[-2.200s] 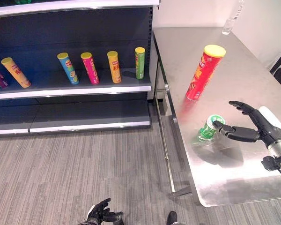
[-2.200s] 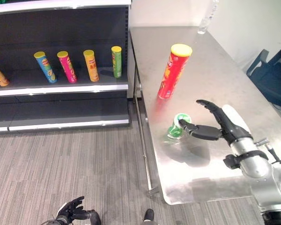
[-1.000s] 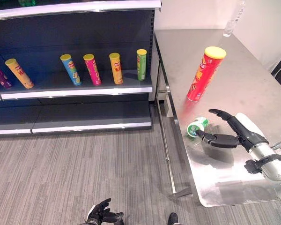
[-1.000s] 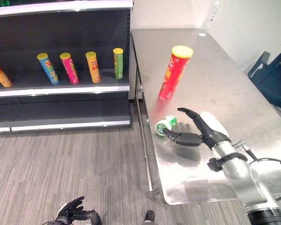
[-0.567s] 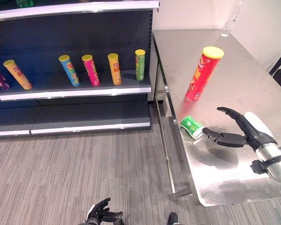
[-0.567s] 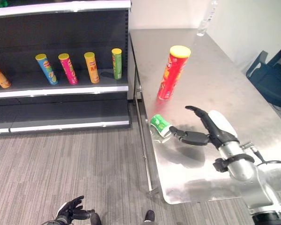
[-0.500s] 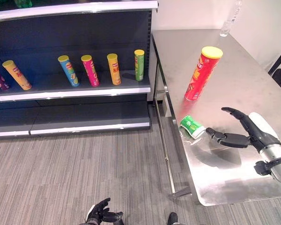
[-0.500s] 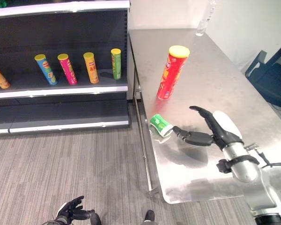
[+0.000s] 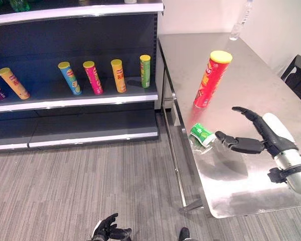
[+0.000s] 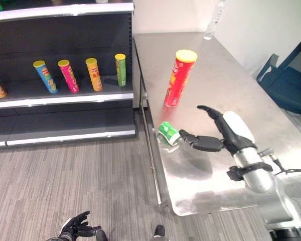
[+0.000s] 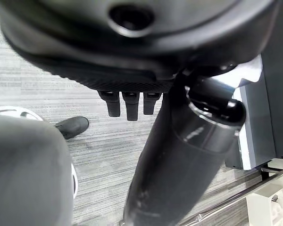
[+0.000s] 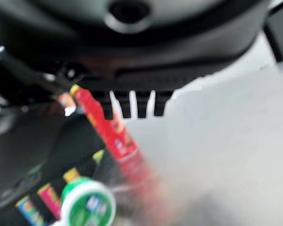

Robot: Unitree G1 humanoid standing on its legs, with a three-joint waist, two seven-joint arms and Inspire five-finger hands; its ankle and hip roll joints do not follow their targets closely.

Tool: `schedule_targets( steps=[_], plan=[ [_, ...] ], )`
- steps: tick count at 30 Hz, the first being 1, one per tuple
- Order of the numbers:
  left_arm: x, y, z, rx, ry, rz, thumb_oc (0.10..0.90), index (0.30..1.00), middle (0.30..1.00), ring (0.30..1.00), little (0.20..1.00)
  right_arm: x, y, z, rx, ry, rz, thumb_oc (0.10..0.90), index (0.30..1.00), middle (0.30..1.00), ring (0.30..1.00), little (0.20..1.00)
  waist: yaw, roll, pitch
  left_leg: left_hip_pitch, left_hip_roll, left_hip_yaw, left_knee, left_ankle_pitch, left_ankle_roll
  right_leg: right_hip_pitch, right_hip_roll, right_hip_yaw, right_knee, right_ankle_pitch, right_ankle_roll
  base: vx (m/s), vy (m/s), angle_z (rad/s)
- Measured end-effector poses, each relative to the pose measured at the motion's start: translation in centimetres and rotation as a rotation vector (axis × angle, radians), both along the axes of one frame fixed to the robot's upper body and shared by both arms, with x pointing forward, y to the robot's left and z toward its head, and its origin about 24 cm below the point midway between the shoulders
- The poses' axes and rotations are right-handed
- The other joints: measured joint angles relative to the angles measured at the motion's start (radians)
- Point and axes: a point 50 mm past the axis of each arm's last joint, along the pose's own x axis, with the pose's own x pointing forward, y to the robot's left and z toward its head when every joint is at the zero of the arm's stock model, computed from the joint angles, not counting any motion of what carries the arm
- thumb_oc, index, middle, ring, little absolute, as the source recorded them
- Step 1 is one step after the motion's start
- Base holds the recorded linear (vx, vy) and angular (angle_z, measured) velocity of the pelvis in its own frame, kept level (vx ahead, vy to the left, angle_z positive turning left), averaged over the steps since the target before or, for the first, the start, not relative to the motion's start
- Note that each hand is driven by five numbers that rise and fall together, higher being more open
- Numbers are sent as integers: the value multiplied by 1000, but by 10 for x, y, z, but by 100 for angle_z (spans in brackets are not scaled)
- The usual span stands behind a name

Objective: Put the goods on the table back onto the shelves and tidy them up.

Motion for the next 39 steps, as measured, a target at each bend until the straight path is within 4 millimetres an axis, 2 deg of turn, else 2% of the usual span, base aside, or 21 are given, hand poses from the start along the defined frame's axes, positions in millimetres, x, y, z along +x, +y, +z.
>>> schedule_targets(
  steps=[5, 9, 16, 26, 27, 28, 29, 39],
  plan=[
    [2, 0, 1, 2, -5, 0, 800, 900, 900, 900, 900, 1, 12, -22, -4, 76, 22, 800, 900, 900, 900, 900, 14, -13, -8, -5, -1, -2, 0, 0, 0, 0, -1, -2, 0, 0, 0, -2, 2, 1],
    [2, 2, 1, 6, -5, 10, 800, 900, 900, 900, 900, 3, 14, -36, -65, 124, 4, 800, 900, 900, 900, 900, 19, -17, -11, -10, -2, -6, 0, 0, 0, 0, -2, -5, 0, 0, 0, -1, 5, 2],
    [0, 6, 1, 34, -1, 34, 800, 900, 900, 900, 900, 4, 11, -36, -165, 112, -26, 800, 900, 900, 900, 900, 19, -16, -11, -14, -2, -14, 0, 0, 0, 0, -4, -12, 0, 0, 0, -1, 7, 2],
    [0, 6, 1, 46, 0, 37, 800, 900, 900, 900, 900, 4, 16, -43, -153, 97, -54, 800, 900, 900, 900, 900, 19, -16, -11, -18, -3, -18, 0, 0, 0, -1, -7, -17, 0, -1, -1, 1, 3, 1],
    [0, 6, 1, 47, 0, 35, 800, 900, 900, 900, 900, 4, 17, -44, -153, 93, -57, 733, 799, 799, 799, 799, 19, -16, -11, -18, -3, -18, 0, 1, 0, -1, -7, -17, 0, -1, -1, 0, 0, 0],
    [0, 6, 1, 48, 0, 35, 800, 900, 900, 900, 900, 4, 17, -44, -157, 91, -58, 499, 448, 448, 448, 448, 19, -16, -11, -18, -3, -18, 0, 1, 0, -1, -7, -16, 0, -1, -1, 0, 0, 0],
    [0, 6, 1, 48, -1, 35, 800, 900, 900, 900, 900, 4, 18, -45, -156, 85, -62, 400, 300, 300, 300, 300, 19, -16, -11, -18, -3, -18, 0, 0, 0, -1, -7, -16, 0, -1, -1, 0, 0, 0],
    [0, 6, 1, 63, -2, 46, 800, 900, 900, 900, 900, 16, 18, -35, -150, -23, -124, 400, 300, 300, 300, 300, 22, -16, -11, -12, -3, -18, 1, 1, 1, -2, -5, -17, 0, -1, -1, 0, 0, 0]
  ],
)
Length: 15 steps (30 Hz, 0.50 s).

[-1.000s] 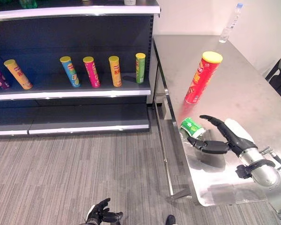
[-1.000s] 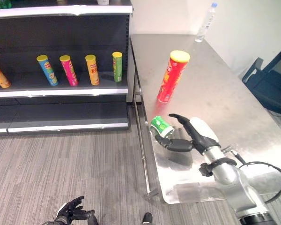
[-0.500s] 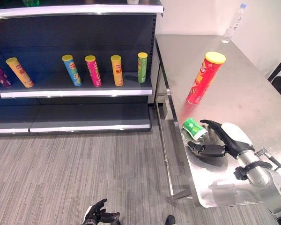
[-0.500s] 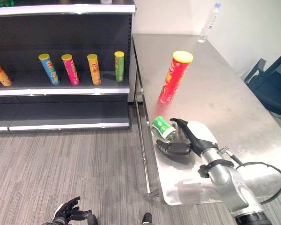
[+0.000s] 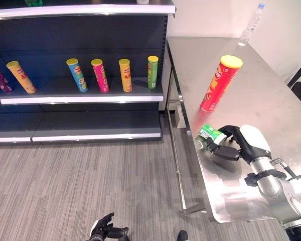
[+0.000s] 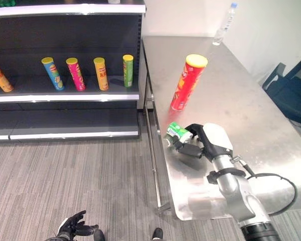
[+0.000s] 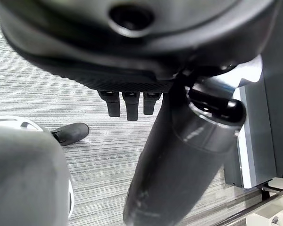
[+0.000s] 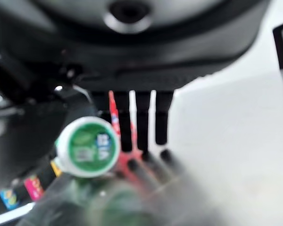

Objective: Put the goods on the table back onto the shelves and tidy them up.

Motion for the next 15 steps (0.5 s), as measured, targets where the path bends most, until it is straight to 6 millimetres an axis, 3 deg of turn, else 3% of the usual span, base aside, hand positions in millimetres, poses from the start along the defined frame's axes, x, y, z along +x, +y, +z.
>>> schedule_targets(
  steps=[15],
  plan=[
    [-1, -1, -1, -2, 10, 1, 800, 900, 900, 900, 900, -9, -6, -5, 83, 23, -23, 400, 300, 300, 300, 300, -4, 3, -2, 6, 0, 0, 0, 0, 0, 5, 2, 1, 0, 0, 0, 0, 0, 0]
  ],
)
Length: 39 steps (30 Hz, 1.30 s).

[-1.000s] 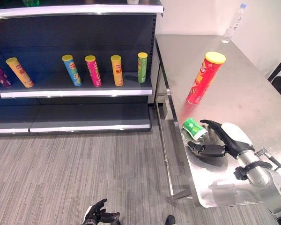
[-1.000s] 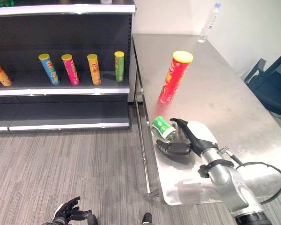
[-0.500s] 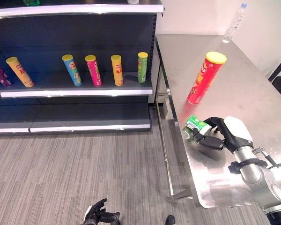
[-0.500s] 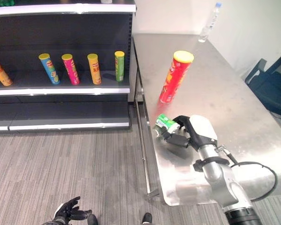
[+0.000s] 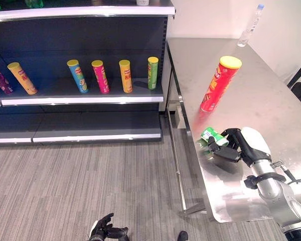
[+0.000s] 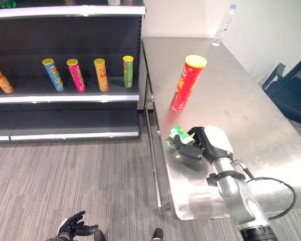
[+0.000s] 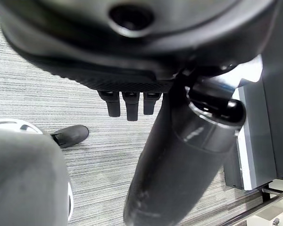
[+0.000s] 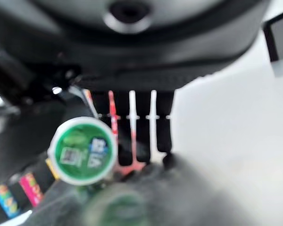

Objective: Put the goods on the table back onto the shelves and tidy them up.

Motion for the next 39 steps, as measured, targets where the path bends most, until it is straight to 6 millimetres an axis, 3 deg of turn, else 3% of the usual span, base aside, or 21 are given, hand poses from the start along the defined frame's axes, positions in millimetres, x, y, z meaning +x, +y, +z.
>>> schedule_targets(
  steps=[1, 3, 6, 9, 10, 13, 16, 17, 19, 21, 24, 26, 29, 33, 39],
  plan=[
    [0, 0, 0, -1, 1, 1, 800, 900, 900, 900, 900, -1, -2, 1, 12, 1, -3, 400, 300, 300, 300, 300, -1, 0, 0, 0, 0, 0, 0, 0, 0, 0, 0, 0, 0, 0, 0, 0, 0, 0],
    [0, 1, 0, -1, 2, 4, 800, 900, 900, 900, 900, -7, -15, 25, 25, -24, 9, 400, 300, 300, 300, 300, -7, -4, 0, 1, 1, 0, 0, 0, -1, 0, 2, 1, 0, 0, 0, 0, 0, 0],
    [-1, 3, 0, -10, 5, -4, 800, 900, 900, 900, 900, -7, -33, 76, -42, -85, 58, 400, 300, 300, 300, 300, -10, -9, -4, -5, 4, 4, -1, 0, -1, -1, 0, 4, 0, 0, 0, -13, -16, -2],
    [-1, 1, 0, -25, 5, -14, 800, 900, 900, 900, 900, -5, -40, 112, -75, -113, 91, 400, 300, 300, 300, 300, -12, -17, -4, -2, 4, 11, -1, 0, -2, -1, 3, 11, 0, -1, 0, -9, -20, -6],
    [-1, 2, 0, -36, 5, -18, 800, 900, 900, 900, 900, -4, -40, 134, -129, -121, 124, 400, 300, 300, 300, 300, -18, -27, -7, 0, 5, 13, 0, 0, -2, -1, 3, 12, 0, 0, -1, -9, -21, -6],
    [-1, 2, 0, -48, 5, -28, 800, 900, 900, 900, 900, 2, -33, 162, -176, -106, 203, 400, 300, 300, 300, 300, -27, -47, -14, 9, 6, 15, 0, 0, -2, 0, 5, 14, 0, 0, -1, -8, -12, -3],
    [0, 1, 1, -64, -3, -47, 800, 900, 900, 900, 900, 4, -20, 197, -354, 52, 284, 400, 300, 300, 300, 300, -30, -53, -14, 12, 4, 20, 0, 0, -2, -1, 4, 14, 0, 2, -2, -8, -14, -3],
    [1, 5, 2, -57, -7, -64, 800, 900, 900, 900, 900, 3, -13, 217, -443, 155, 306, 400, 300, 300, 300, 300, -27, -65, -18, 13, 10, 23, 0, 1, -3, -2, 5, 15, 0, 2, -3, -11, -15, -5],
    [5, 11, 4, -41, -11, -114, 800, 900, 900, 900, 900, -2, -12, 231, -498, 232, 298, 400, 300, 300, 300, 300, -5, -81, -20, 13, 17, 25, 0, 3, -6, -4, 11, 17, 0, 2, -2, -18, -18, -6],
    [7, 16, 5, -18, 0, -150, 800, 900, 900, 900, 900, -3, -11, 232, -477, 253, 313, 400, 300, 300, 300, 300, -1, -107, -29, 12, 21, 28, 1, 4, -7, -7, 15, 22, 0, 1, -2, -16, -22, -5],
    [4, 18, 5, -14, 13, -208, 800, 900, 900, 900, 900, -6, 14, 227, -566, 390, 408, 400, 300, 300, 300, 300, -12, -112, -34, 13, 19, 31, 1, 4, -8, -9, 13, 31, 0, -6, 7, -4, -5, -2],
    [-2, 18, 4, -14, 28, -229, 800, 900, 900, 900, 900, -2, 35, 210, -563, 432, 525, 400, 300, 300, 300, 300, -36, -121, -47, 15, 20, 38, 1, 4, -8, -11, 15, 41, 0, -11, 15, -7, -12, -8],
    [-5, 15, 2, -40, 37, -195, 800, 900, 900, 900, 900, 5, 47, 190, -643, 572, 582, 400, 300, 300, 300, 300, -63, -112, -62, 9, 22, 38, -1, -6, -21, -10, 15, 40, 0, -12, 13, -1, -5, -1],
    [-7, 14, 1, -46, 38, -192, 800, 900, 900, 900, 900, 5, 39, 177, -674, 644, 551, 400, 300, 300, 300, 300, -68, -120, -74, 13, 20, 37, 1, 0, -15, -13, 15, 39, 0, -2, -1, 0, 0, 0],
    [-7, 17, 2, -38, 40, -193, 800, 900, 900, 900, 900, 5, 35, 183, -698, 604, 527, 400, 300, 300, 300, 300, -68, -131, -83, 13, 20, 36, 1, 0, -15, -12, 14, 37, 0, -2, 0, 0, 0, 0]
  ],
)
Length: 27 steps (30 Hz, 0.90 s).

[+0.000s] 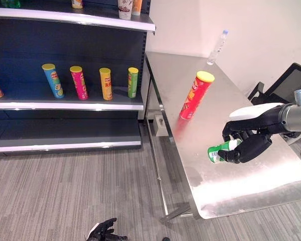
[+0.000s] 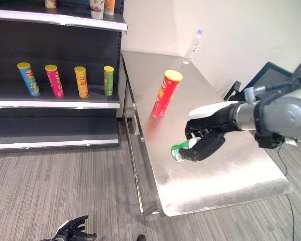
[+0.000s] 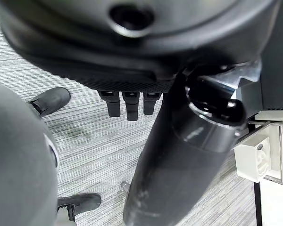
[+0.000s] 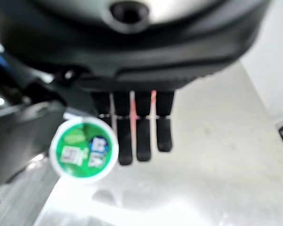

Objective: Put the goods on the table back onto the shelves and tidy them up.

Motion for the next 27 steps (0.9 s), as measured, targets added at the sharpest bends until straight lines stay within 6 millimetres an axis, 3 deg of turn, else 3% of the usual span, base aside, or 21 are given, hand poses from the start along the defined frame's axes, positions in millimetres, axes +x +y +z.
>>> schedule_targets(
  steps=[8, 14, 19, 27],
  plan=[
    [-1, 0, 0, -1, 3, 0, 800, 900, 900, 900, 900, -1, -8, -9, -74, 4, -10, 400, 300, 300, 300, 300, 2, 1, -13, 0, -2, -4, 0, 0, 0, 2, -2, 0, 0, 0, 0, 0, 0, 0],
    [0, -2, 0, -3, 0, -6, 800, 900, 900, 900, 900, -12, -32, -48, -40, 141, -107, 400, 300, 300, 300, 300, 13, 6, -14, -6, -5, -11, 0, 0, 0, 1, -4, -7, 0, -2, 3, 2, 1, 2],
    [-1, -5, -1, -4, 10, -37, 800, 900, 900, 900, 900, -22, -38, -91, -101, 348, -145, 400, 300, 300, 300, 300, 10, 35, -4, -13, -5, -14, -2, -2, -3, 4, -5, -10, 0, -10, 13, 0, 0, 0],
    [10, -13, 1, -23, -24, -53, 800, 900, 900, 900, 900, -18, -34, -87, -116, 334, -131, 400, 300, 300, 300, 300, 41, 39, 2, -29, -17, -35, 0, 3, 1, -6, -15, -32, 0, -3, 4, -3, 1, 8]
  ],
)
